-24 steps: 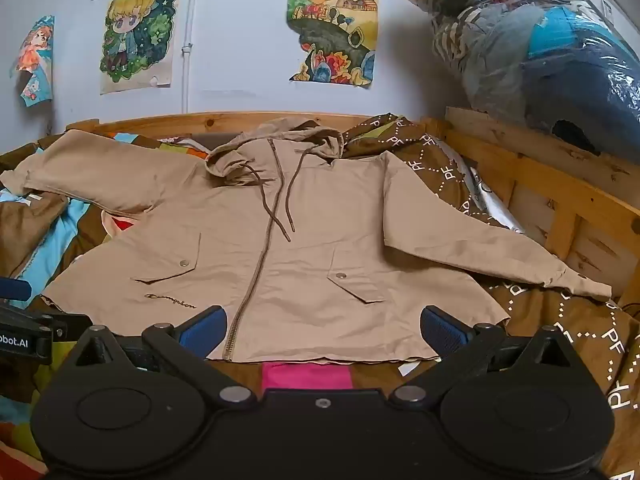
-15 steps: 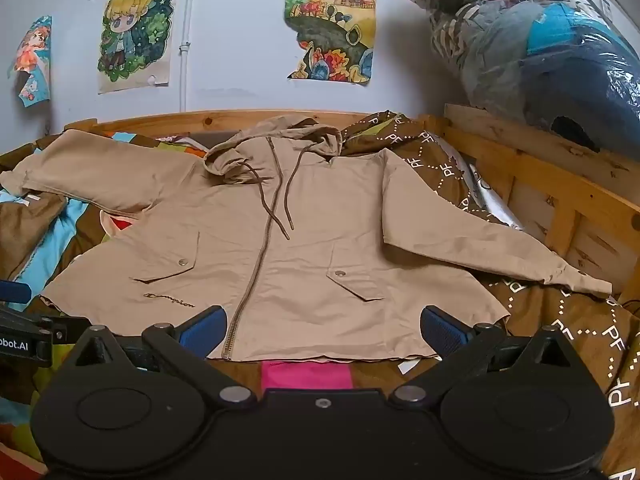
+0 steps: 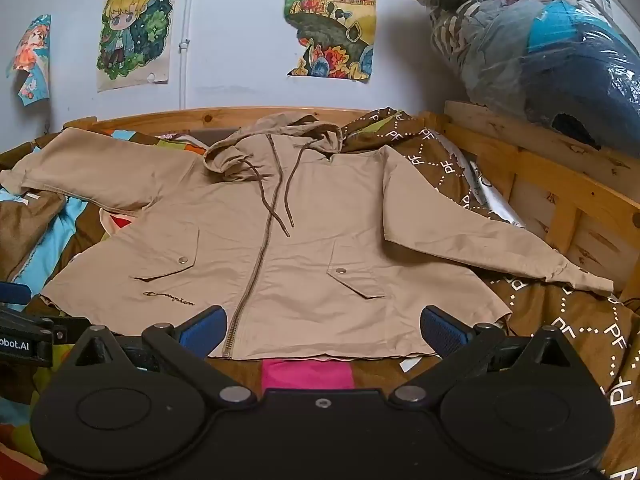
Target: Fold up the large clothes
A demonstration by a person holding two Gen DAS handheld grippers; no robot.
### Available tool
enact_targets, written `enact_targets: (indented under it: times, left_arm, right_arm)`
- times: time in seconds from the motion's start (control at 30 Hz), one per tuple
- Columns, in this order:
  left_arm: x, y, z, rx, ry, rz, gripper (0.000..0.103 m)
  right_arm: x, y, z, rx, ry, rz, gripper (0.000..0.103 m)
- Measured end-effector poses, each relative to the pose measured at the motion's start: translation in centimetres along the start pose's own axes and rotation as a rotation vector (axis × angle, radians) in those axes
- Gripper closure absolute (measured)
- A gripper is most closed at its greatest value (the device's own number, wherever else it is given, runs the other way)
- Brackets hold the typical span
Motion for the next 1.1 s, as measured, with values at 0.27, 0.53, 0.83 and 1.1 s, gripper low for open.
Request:
enact_targets:
  times: [0.27,0.53,0.83,1.1]
  left_arm:
    - [0.0,0.0,0.0,-0.001,0.002,-0.002,0.001]
    - [-0.2,-0.1,-0.2,-0.006,0.0,0.005,0.001]
    - [-0.3,-0.3,-0.4,-0.013,0.003,0.009,0.001]
    - [-0.4,-0.3,-0.5,-0.02,0.0,0.012,0.001]
  right_arm:
    - [0.0,0.4,0.1,-0.003,0.0,0.0,0.001]
    - [-0.1,0.0,-0.2,-0.007,-0.001,0.0,0.001]
    - [-0.1,-0.1,-0.3,-0.009,-0.001,0.0,0.001]
    - [-0.3,-0.6,-0.7,-0.014,-0.003,-0.006,0.001]
Point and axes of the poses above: each gripper's, at about its wrist camera, not at the fingertips, and z roughly against the way its jaws point, x to its right, y to its top, the point moved 3 cm from there along -z, roughly the way its jaws point, and after that the axes turned 5 degrees about x, right-handed, at the moved point
